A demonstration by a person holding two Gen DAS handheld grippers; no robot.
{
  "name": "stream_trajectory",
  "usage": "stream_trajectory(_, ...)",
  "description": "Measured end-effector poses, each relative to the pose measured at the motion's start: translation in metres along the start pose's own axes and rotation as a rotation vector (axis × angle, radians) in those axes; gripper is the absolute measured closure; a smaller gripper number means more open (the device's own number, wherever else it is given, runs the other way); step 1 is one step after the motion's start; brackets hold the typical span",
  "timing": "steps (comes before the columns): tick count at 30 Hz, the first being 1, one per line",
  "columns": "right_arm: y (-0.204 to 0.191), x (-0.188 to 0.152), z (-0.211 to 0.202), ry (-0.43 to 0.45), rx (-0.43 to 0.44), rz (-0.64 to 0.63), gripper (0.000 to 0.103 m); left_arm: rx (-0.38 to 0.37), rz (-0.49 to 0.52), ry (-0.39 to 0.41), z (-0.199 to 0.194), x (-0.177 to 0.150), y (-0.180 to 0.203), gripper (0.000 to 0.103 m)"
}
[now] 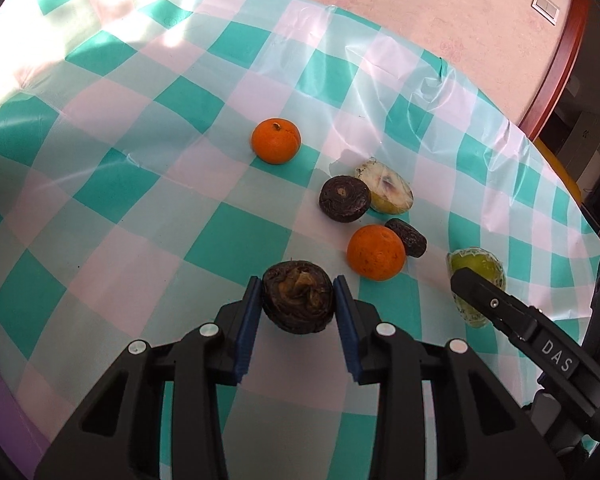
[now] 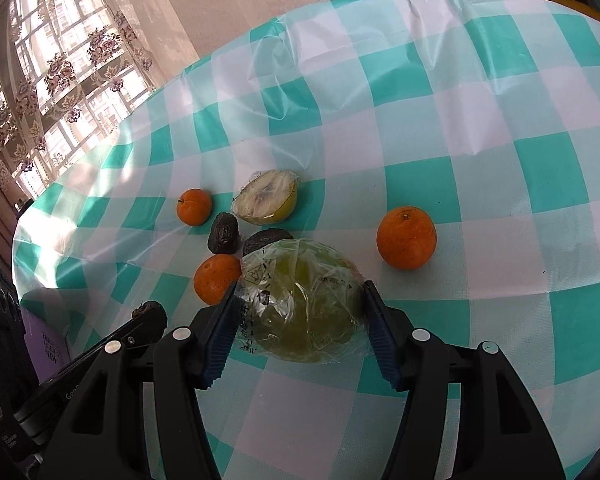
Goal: Organize fruits
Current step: 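Carry the dark brown fruit in the left tool while the right tool carries the green fruit to the box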
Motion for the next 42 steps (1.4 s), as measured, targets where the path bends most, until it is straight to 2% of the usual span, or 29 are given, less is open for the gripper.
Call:
stream_trajectory(11,-0.008,-0.033,-0.026,-0.014,0.035,0.009,0.044,-0.031,0.004,-0.012,-0.034,-0.043,0.008,0.067)
stream_trajectory(26,-0.013,-0.083,-0.067,-0.028,0.018,0.018,0.044,-0.05,0.037,-0.008,-0.088,-0.095,0.003,0.067)
stream_trajectory(33,-0.009,-0.1,-0.082,-0.018,-0.032,0.035,0.044,-0.066,0.016,0.032,-0.114,-0.107,-0.006,0.067)
stream_trajectory(39,-0.014,-0.114,-0.094,-0.013,-0.037,0.029,0.044,-0.111,0.02,0.07,-0.135,-0.113,-0.008,0.067)
stream_trajectory(42,-0.017,-0.118,-0.103,0.016,-0.037,0.032,0.044,-0.11,0.023,0.111,-0.148,-0.114,-0.01,0.066)
Point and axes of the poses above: each gripper's, at about its wrist camera, not at the fingertips, and z roughly the way its jaws point, y to its right, x to its top, the point moved 9 cm from there along z, roughly the way its jaws point, and after that the axes turned 4 degrees about -x, right-handed, at the moved point
